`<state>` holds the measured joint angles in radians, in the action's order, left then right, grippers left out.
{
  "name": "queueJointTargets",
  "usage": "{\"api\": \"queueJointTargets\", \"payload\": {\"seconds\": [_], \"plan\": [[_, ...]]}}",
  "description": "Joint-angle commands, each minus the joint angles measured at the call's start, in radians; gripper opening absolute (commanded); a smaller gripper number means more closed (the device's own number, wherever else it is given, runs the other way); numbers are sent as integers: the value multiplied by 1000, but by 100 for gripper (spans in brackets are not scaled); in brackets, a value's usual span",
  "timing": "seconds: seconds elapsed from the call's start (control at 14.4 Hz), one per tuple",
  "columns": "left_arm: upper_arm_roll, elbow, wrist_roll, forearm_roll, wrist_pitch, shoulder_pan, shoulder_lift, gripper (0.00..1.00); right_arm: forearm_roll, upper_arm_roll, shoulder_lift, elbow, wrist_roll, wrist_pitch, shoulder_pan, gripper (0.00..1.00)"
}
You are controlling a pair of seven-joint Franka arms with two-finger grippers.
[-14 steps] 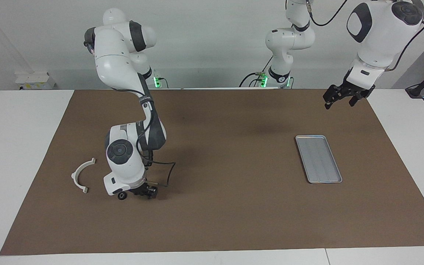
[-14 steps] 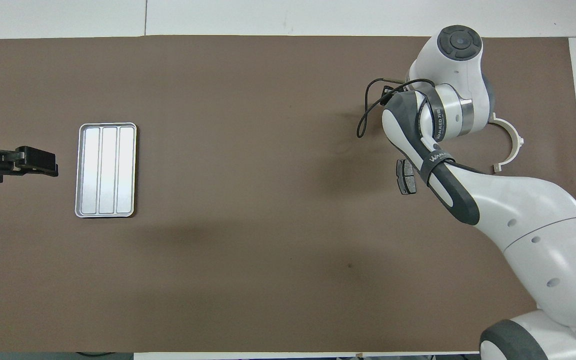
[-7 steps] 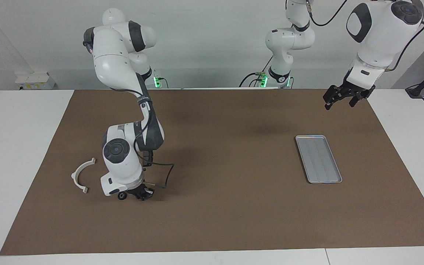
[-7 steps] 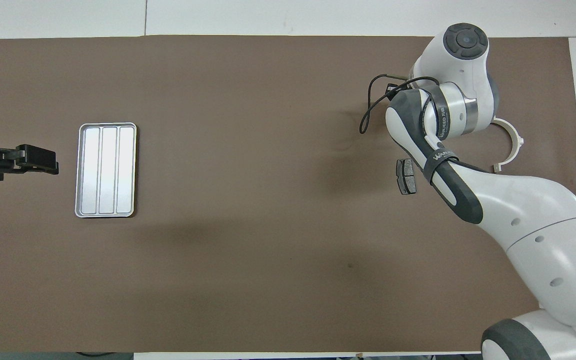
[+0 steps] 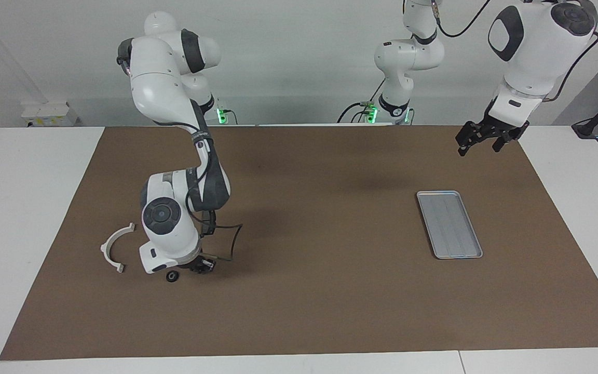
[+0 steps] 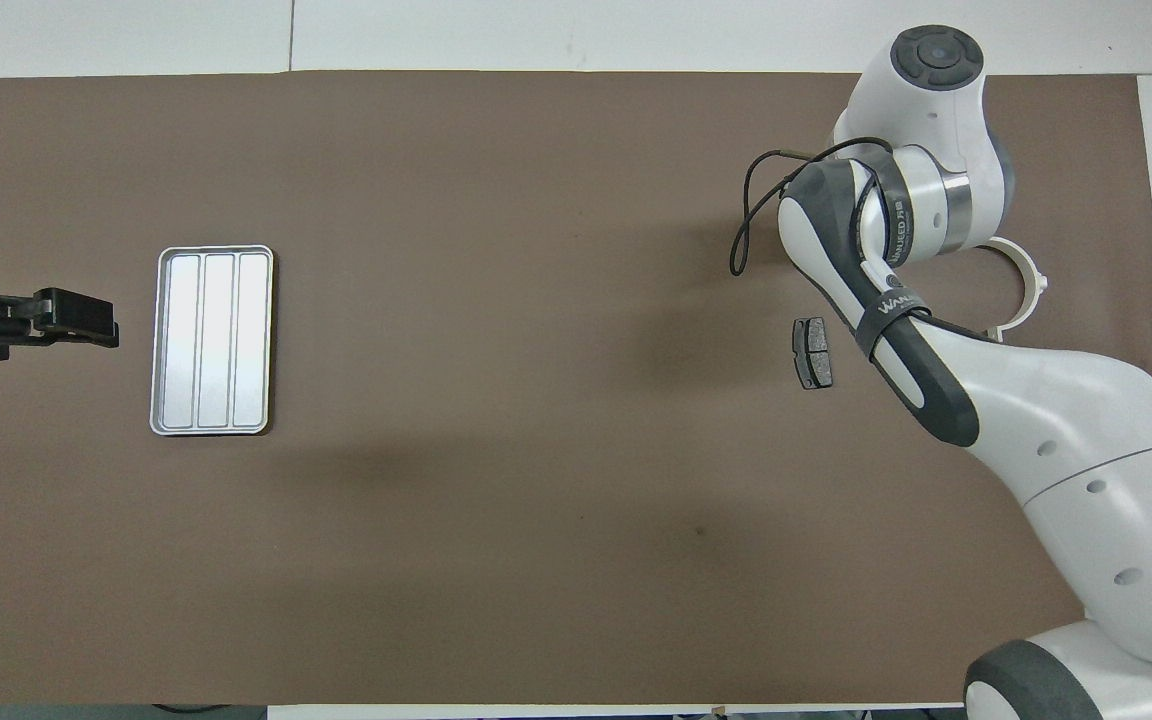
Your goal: Pick bearing gear from pile to tray
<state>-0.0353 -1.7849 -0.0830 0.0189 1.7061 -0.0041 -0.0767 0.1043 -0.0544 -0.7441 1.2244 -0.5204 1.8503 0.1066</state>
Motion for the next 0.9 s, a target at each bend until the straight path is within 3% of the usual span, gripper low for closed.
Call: {"api": "queueJointTargets", "payload": {"seconds": [0.0,0.21,0.35,0.62,0.83], "plan": [[11,-47,-9,-8,32,-10,-37,100,5,-34,87,-23,20,-147,-5,0],[11,-61,-11,-8,46,-10,-43,100,-60,-79,190,-23,-140,-259,34,0],[11,-61,-11,-8,59,-7,-43,100,-60,-78,209,-23,-366,-266,155,0],[15,-76,6,-10,86,16,-44,100,-103,-85,210,-7,-827,-122,341,0],[17,-90,12,-10,121,21,-43,100,-80,-84,172,44,-1034,2,445,0]]}}
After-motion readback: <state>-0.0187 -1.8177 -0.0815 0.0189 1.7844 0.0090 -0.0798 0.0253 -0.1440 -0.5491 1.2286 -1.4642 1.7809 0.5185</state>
